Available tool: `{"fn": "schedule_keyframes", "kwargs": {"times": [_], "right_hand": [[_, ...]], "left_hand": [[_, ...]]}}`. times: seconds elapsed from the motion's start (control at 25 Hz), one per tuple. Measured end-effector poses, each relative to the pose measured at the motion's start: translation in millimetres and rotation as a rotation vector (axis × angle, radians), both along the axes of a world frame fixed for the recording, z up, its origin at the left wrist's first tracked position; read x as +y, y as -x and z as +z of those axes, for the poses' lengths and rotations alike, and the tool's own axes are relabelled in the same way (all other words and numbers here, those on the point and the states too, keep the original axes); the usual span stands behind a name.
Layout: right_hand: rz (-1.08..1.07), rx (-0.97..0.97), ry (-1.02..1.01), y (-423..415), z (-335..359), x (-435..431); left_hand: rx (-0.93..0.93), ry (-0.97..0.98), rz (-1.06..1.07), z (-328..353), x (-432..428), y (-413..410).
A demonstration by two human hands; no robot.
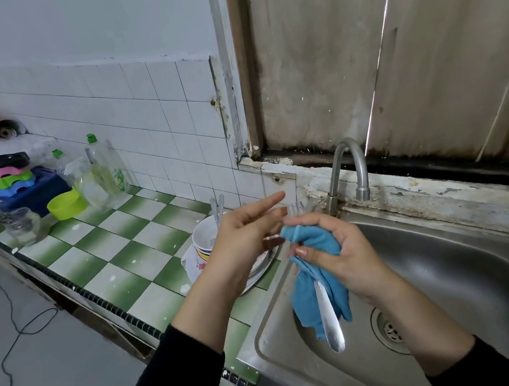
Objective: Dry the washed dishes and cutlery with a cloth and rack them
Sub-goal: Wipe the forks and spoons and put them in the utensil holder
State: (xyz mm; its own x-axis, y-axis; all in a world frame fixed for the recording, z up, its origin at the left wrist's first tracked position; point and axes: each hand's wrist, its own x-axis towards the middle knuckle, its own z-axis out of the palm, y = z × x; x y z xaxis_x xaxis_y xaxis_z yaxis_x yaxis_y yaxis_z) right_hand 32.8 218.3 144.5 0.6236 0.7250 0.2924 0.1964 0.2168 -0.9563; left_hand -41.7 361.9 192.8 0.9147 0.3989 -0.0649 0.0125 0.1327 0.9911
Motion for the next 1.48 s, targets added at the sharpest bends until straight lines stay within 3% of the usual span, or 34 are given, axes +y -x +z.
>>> {"fn": "schedule_keyframes", "kwargs": {"times": [0.08, 0.16, 0.36, 0.68, 0.88, 1.28, 1.48], "right_hand": [[0.050, -0.006, 0.006, 0, 2, -5], [0.088, -0.055, 0.033, 1, 2, -8], [0.124, -0.111, 0.153, 5, -7, -21], [0.027, -0.065, 0.120, 9, -2, -13], [0.098, -0.102, 0.237, 4, -8, -24], [0.089, -0.055, 0.247, 5, -17, -19], [0.103, -0.102, 0.242, 15, -4, -14]], "left_hand": [[0.070, 0.140, -0.074, -2, -1, -2], [0.067, 0.158, -0.105, -4, -5, -3], [-0.061, 0.312, 0.127, 4, -10, -9], [-0.085, 0.364, 0.226, 7, -24, -5], [-0.142, 0.459, 0.398, 15, 3, -5], [-0.143, 0.486, 0.409, 15, 20, 1], [-0.091, 0.454, 0.305, 8, 11, 3]]}}
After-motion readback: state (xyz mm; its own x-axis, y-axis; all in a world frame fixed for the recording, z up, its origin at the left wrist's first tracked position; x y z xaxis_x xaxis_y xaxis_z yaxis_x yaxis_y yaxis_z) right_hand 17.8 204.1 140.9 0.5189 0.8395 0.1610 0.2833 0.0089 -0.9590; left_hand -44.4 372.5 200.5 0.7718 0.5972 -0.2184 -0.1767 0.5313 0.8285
